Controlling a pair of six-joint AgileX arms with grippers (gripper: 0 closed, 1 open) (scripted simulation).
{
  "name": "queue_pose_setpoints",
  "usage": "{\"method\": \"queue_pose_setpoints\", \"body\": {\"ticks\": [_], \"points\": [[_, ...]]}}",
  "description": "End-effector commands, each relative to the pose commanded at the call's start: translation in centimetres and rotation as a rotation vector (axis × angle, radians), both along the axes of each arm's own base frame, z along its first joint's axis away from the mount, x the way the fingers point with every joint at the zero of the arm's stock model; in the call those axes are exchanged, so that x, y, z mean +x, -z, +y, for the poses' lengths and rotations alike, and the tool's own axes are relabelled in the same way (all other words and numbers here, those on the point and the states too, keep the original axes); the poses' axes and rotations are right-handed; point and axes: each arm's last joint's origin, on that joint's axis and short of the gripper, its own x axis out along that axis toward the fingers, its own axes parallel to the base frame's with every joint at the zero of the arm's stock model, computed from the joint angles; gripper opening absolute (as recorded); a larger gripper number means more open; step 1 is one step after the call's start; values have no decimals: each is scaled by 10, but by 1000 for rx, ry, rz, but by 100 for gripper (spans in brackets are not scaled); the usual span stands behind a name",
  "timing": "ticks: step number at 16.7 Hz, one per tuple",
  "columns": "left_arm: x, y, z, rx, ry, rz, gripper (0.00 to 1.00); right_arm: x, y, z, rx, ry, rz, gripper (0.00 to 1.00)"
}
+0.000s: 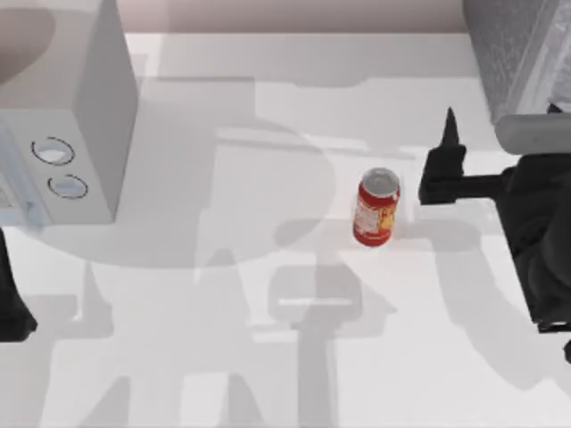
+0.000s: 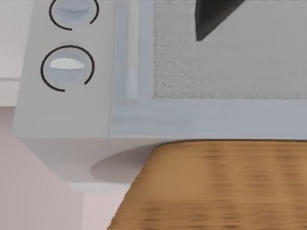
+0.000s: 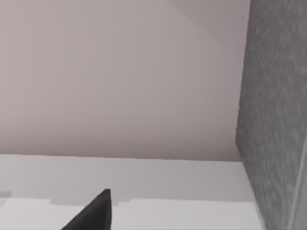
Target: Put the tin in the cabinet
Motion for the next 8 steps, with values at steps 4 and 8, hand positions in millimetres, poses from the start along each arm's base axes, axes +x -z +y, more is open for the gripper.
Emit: {"method": "queue_pose_setpoints", "body": {"ticks": [4, 8], "points": [[0, 0, 0, 0, 0, 0, 100, 10, 53, 50, -2, 19, 3, 100], [0, 0, 0, 0, 0, 0, 100, 2, 108, 82, -1, 41, 2, 100]]}}
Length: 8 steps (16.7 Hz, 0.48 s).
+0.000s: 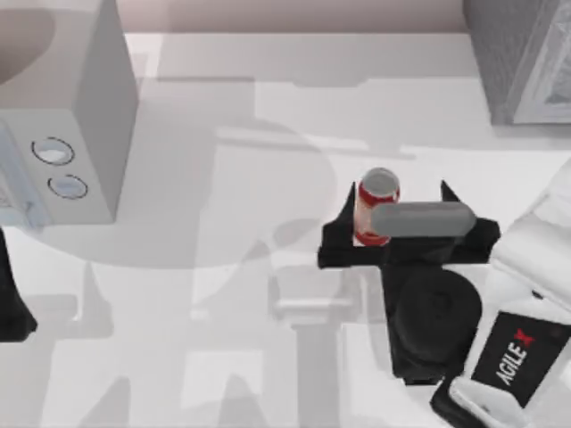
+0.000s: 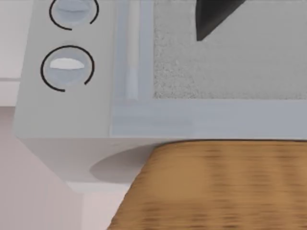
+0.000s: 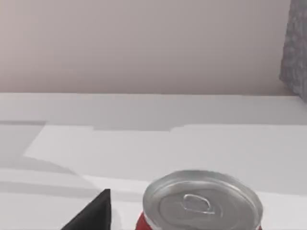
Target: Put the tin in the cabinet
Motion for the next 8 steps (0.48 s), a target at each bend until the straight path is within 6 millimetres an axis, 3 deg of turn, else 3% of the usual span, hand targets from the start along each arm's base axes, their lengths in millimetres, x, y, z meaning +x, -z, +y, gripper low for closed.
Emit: {"method": "queue_pose_setpoints", "body": {"ticks": [4, 8], "points": [[0, 0, 0, 0, 0, 0, 100, -13, 40, 14, 4, 13, -4, 100], [0, 0, 0, 0, 0, 0, 100, -17, 50, 17, 6, 16, -5, 100]]}}
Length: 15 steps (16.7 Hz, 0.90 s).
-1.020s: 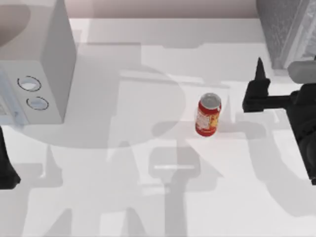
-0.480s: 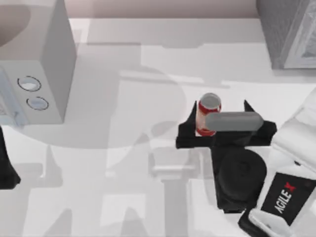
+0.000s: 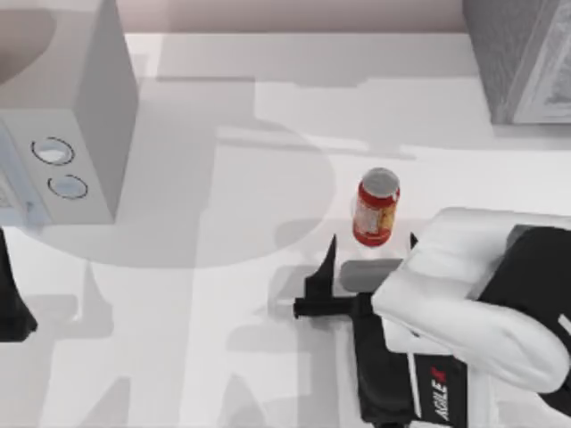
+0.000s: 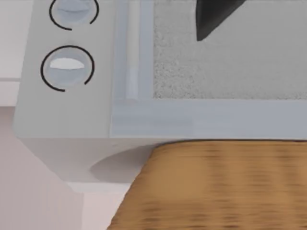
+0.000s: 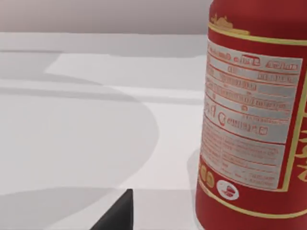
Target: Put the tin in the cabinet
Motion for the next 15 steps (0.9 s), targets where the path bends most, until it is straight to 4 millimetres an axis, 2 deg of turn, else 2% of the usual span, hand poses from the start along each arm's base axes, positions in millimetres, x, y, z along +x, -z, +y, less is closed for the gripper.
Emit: {"method": "queue_pose_setpoints", "body": {"ticks": [3, 4, 6, 15], "points": [[0, 0, 0, 0, 0, 0, 100, 0, 0, 0, 0, 0, 0, 100], [0, 0, 0, 0, 0, 0, 100, 2, 18, 4, -13, -20, 35, 100], [0, 0, 0, 0, 0, 0, 100, 7, 14, 5, -1, -10, 21, 100], [0, 0, 0, 0, 0, 0, 100, 52, 1, 1, 0, 0, 0, 100]]}}
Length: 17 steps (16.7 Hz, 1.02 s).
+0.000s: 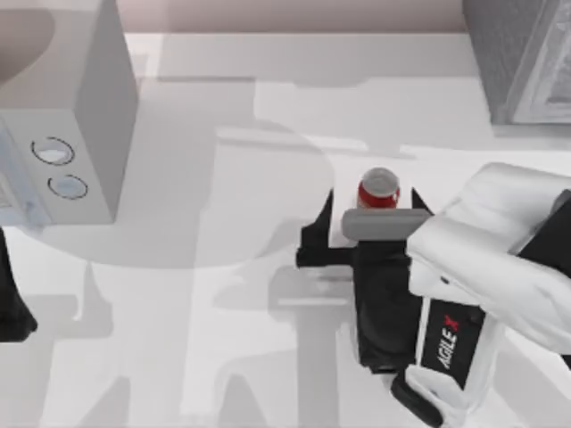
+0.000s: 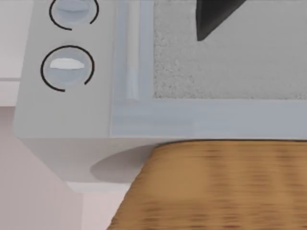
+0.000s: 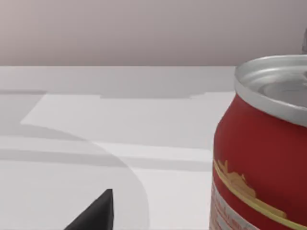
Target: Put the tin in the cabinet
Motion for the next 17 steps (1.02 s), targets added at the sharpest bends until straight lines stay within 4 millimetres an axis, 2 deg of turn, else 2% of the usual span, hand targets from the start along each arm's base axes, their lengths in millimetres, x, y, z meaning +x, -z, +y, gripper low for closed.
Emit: {"method": "queue_pose_setpoints", "body": {"ticks": [3, 7, 17], "points": [[0, 0, 0, 0, 0, 0, 100, 8, -1, -2, 0, 0, 0, 100], [0, 0, 0, 0, 0, 0, 100, 8, -2, -2, 0, 0, 0, 100], [0, 0, 0, 0, 0, 0, 100, 8, -2, -2, 0, 0, 0, 25]]}}
